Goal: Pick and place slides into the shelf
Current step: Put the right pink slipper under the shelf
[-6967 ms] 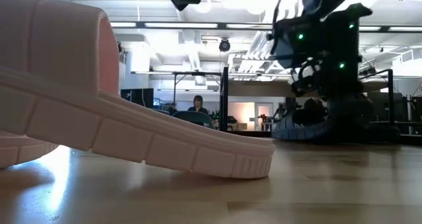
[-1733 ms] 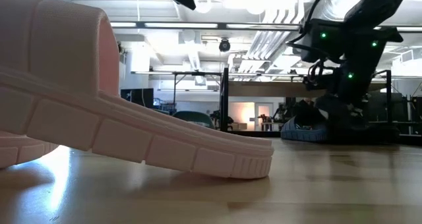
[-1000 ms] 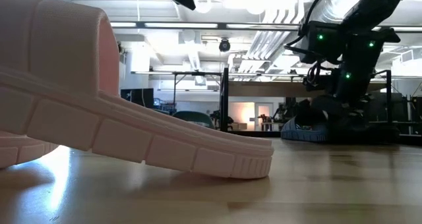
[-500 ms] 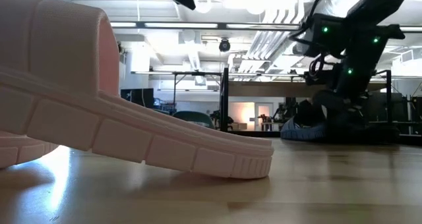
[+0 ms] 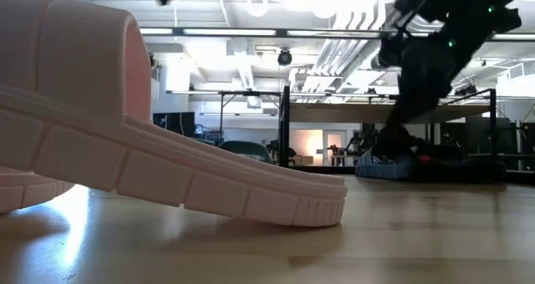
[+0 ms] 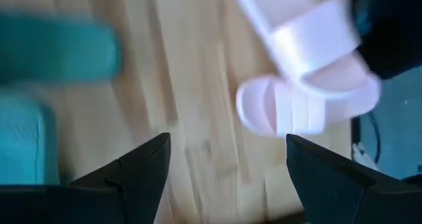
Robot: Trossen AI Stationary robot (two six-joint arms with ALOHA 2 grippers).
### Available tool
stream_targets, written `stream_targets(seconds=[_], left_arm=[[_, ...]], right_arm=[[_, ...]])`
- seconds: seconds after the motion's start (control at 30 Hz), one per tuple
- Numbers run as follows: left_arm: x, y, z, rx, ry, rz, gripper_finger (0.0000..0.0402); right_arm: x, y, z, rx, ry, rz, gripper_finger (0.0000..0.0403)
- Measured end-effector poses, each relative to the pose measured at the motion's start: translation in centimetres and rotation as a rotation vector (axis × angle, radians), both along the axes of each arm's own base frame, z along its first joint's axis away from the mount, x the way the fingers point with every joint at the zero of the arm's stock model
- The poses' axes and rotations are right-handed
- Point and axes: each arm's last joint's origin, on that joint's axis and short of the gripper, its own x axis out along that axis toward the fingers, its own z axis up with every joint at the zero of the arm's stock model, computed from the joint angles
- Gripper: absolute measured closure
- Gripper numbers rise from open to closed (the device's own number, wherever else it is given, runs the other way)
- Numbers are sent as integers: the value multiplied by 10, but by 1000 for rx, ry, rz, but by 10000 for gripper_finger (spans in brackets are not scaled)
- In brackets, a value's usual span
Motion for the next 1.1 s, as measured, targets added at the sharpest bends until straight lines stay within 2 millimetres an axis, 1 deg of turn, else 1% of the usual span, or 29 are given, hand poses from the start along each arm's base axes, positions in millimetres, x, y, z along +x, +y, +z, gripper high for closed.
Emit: stream_targets(seconds=[0.1, 0.2, 0.33, 0.43, 0.57, 0.7, 0.87, 0.93, 1.0, 1.07, 1.1], left_arm=[[-6, -21, -9, 79, 101, 89, 121], [-10, -41, -20, 124, 144, 135, 121], [-20, -68, -32, 166, 188, 179, 121], [-28, -88, -46, 185, 247, 284, 121], [-45, -116, -64, 196, 333, 404, 121], [-62, -136, -79, 167, 462, 480, 121], [-78, -153, -89, 145, 586, 545, 121], [-83, -157, -92, 159, 599, 552, 121], [-84, -159, -94, 191, 559, 551, 121], [-80, -166, -99, 180, 435, 534, 122], [-75, -171, -101, 132, 356, 517, 122]], right_arm=[[4, 3, 6, 19, -68, 84, 403], [6, 4, 8, 21, -89, 132, 403], [5, 4, 6, 23, -73, 139, 403], [4, 5, 5, 32, -57, 144, 403], [3, 5, 5, 32, -50, 147, 402], [3, 5, 5, 8, -45, 174, 402], [3, 5, 5, 0, -44, 183, 402], [3, 5, 5, -2, -43, 185, 402], [3, 5, 5, -2, -43, 185, 402], [3, 5, 5, -2, -43, 185, 402], [3, 5, 5, -2, -43, 185, 402]])
